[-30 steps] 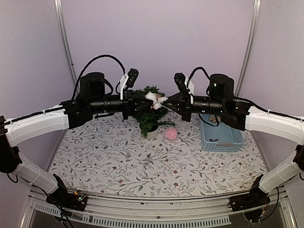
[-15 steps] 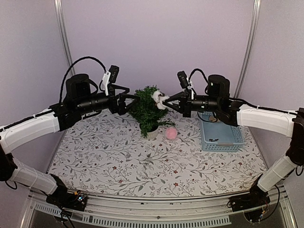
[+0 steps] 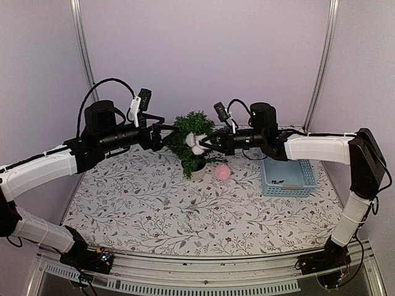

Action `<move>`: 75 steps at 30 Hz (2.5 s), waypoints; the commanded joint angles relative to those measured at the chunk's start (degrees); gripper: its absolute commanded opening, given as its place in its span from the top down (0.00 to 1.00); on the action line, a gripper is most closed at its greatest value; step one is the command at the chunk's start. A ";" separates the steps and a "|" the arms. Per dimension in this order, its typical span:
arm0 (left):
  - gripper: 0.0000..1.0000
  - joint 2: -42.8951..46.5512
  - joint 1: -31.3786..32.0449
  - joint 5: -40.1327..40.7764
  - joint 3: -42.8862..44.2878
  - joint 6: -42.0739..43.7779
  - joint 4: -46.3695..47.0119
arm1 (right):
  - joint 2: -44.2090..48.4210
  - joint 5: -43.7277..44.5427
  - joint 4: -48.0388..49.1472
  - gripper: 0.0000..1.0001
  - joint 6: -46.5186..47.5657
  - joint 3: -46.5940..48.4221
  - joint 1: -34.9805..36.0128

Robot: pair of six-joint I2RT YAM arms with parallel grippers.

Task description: Decorate the small christmas tree

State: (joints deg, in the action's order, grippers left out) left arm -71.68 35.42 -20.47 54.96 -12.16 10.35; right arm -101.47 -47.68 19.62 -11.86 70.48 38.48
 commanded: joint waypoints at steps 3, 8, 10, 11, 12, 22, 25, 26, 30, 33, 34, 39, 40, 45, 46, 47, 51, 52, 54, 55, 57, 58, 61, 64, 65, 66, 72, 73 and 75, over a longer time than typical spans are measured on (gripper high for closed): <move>0.00 1.63 -0.79 0.36 -1.21 0.08 1.75 | -0.61 10.19 -3.12 1.00 -1.14 3.78 -0.86; 0.01 1.54 -0.79 0.26 -1.26 0.23 1.92 | -2.03 15.98 -8.72 1.00 0.82 6.51 -0.85; 0.01 1.54 -0.79 0.25 -1.26 0.41 1.95 | -2.66 17.10 -10.33 1.00 1.42 7.45 -0.86; 0.01 1.54 -0.79 0.36 -1.26 0.47 1.90 | -3.24 17.70 -11.18 1.00 1.96 7.94 -0.86; 0.01 1.47 -0.79 0.27 -1.19 0.56 1.87 | -3.63 18.40 -12.14 1.00 2.35 8.49 -0.82; 0.01 1.30 -0.97 0.45 -0.64 1.62 1.29 | -5.23 21.12 -15.11 0.85 4.85 10.27 -0.73; 0.01 1.19 -0.97 0.39 -0.80 1.40 1.43 | -4.55 22.11 -15.52 0.76 4.91 10.38 -0.69; 0.01 1.24 -0.97 0.35 -0.88 1.37 1.55 | -4.22 22.51 -15.57 0.73 4.91 10.30 -0.76; 0.01 1.28 -0.94 0.42 -0.95 1.35 1.69 | -1.96 24.13 -15.53 0.62 5.24 9.74 -0.68; 0.01 1.28 -0.97 0.72 -0.91 1.52 1.69 | -0.49 25.69 -15.72 0.54 5.34 9.59 -0.69; 0.01 1.28 -0.97 0.94 -0.91 1.57 1.69 | 0.08 26.31 -15.82 0.52 5.42 9.51 -0.72; 0.01 1.37 -0.99 1.86 -0.92 1.45 1.70 | 1.93 29.09 -16.70 0.42 6.08 9.25 -0.76; 0.01 1.32 -0.99 2.11 -0.91 1.38 1.63 | 2.17 29.20 -16.71 0.42 6.27 9.17 -0.77; 0.00 1.34 -1.05 3.18 -0.82 1.35 1.17 | 3.20 30.33 -17.01 0.40 6.61 8.89 -1.01; 0.01 1.47 -1.05 3.39 -0.90 1.31 1.17 | 3.42 30.44 -17.33 0.40 6.66 8.77 -1.20; 0.01 1.60 -1.05 3.50 -0.95 1.22 1.16 | 3.66 30.41 -17.61 0.40 6.74 8.58 -1.45; 0.01 2.64 -1.31 4.45 -1.55 0.55 1.31 | 8.28 28.94 -18.30 0.40 6.52 4.47 -3.90; 0.01 2.75 -1.50 4.47 -1.68 0.31 1.29 | 9.68 28.43 -18.36 0.39 6.29 2.60 -4.91; 0.01 2.65 -1.95 4.73 -1.78 -0.38 0.98 | 14.77 27.90 -19.03 0.37 5.70 -2.00 -7.48; 0.01 2.49 -2.20 4.88 -1.79 -0.85 0.77 | 16.45 27.63 -19.51 0.37 5.31 -3.99 -9.19; 0.01 1.98 -2.58 4.90 -1.66 -1.85 0.33 | 20.53 27.72 -22.25 0.37 4.33 -7.26 -13.45; 0.01 1.72 -2.75 4.72 -1.62 -2.22 0.10 | 22.16 27.81 -23.47 0.37 3.98 -8.76 -15.75; 0.01 0.96 -2.94 4.53 -1.78 -3.05 0.17 | 24.40 27.91 -26.55 0.38 2.86 -12.22 -22.79; 0.01 0.61 -3.03 4.81 -1.87 -3.48 0.28 | 23.39 30.86 -28.69 0.39 3.65 -13.31 -28.28; 0.01 0.58 -3.07 4.89 -1.92 -3.36 0.43 | 22.82 32.32 -29.06 0.40 4.00 -13.10 -29.56; 0.01 0.64 -3.07 4.93 -2.00 -3.25 0.64 | 21.60 33.91 -29.41 0.40 4.22 -12.69 -30.51; 0.01 2.04 -3.08 7.95 -3.44 -3.44 2.35 | 12.44 42.26 -27.93 0.43 1.96 -10.68 -33.35; 0.01 2.40 -3.05 8.80 -3.76 -3.66 2.70 | 10.30 42.87 -26.85 0.43 1.01 -10.86 -33.77; 0.01 2.93 -3.08 11.01 -4.56 -4.65 3.45 | 8.00 43.34 -24.24 0.43 -1.12 -11.26 -34.19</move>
State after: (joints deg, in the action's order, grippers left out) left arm -70.70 33.17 -13.72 51.99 -15.22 11.33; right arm -89.27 -8.97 -7.68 -9.19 58.63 5.41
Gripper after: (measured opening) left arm 0.994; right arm 0.570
